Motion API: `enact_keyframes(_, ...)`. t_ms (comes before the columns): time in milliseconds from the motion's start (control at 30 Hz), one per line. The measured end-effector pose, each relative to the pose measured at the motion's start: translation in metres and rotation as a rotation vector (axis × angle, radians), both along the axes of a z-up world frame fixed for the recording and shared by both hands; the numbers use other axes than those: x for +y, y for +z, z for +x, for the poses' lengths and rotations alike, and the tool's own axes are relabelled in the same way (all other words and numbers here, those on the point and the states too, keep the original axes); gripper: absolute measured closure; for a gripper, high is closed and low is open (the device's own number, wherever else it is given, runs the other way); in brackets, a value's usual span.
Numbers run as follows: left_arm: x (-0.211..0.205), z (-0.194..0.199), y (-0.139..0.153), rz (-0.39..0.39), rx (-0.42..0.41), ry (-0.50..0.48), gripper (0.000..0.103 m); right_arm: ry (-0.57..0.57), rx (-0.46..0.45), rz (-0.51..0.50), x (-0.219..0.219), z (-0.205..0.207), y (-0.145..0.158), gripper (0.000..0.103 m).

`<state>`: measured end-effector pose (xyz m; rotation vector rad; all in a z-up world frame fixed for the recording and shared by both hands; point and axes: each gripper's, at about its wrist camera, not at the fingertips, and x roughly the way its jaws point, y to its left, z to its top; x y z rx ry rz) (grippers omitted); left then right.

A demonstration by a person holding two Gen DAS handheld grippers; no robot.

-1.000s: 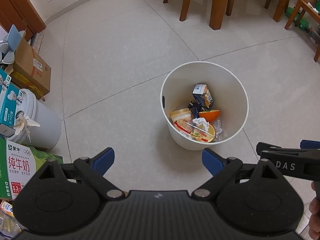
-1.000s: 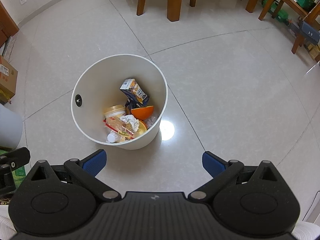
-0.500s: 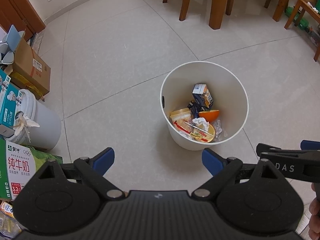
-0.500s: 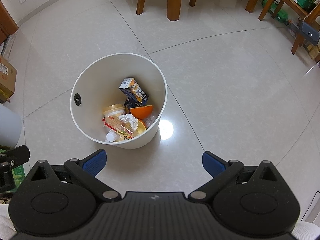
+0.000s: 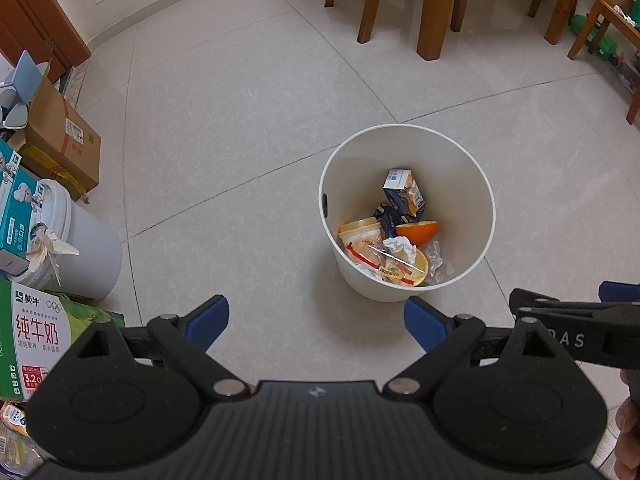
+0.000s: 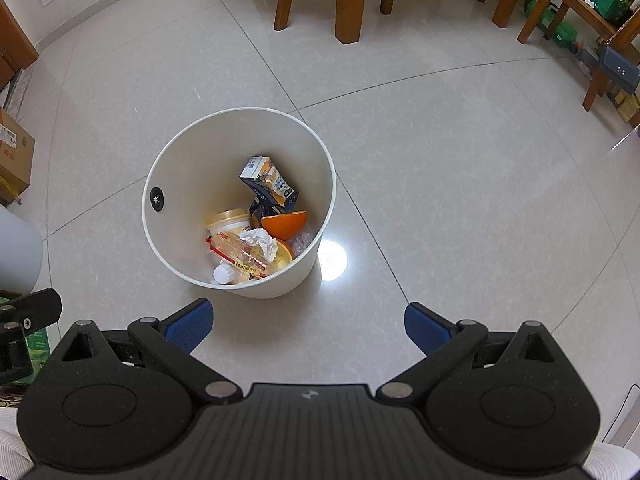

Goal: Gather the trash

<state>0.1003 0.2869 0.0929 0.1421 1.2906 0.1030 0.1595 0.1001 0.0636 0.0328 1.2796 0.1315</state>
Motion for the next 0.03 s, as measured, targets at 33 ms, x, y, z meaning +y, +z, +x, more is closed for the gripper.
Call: enact_keyframes(33,0.0001,0.0001,0.0001,0.000,0.000,-0.001,0.009,-0.001,0.000,-0.001,0.0000,0.0000,-0.0001,0.000)
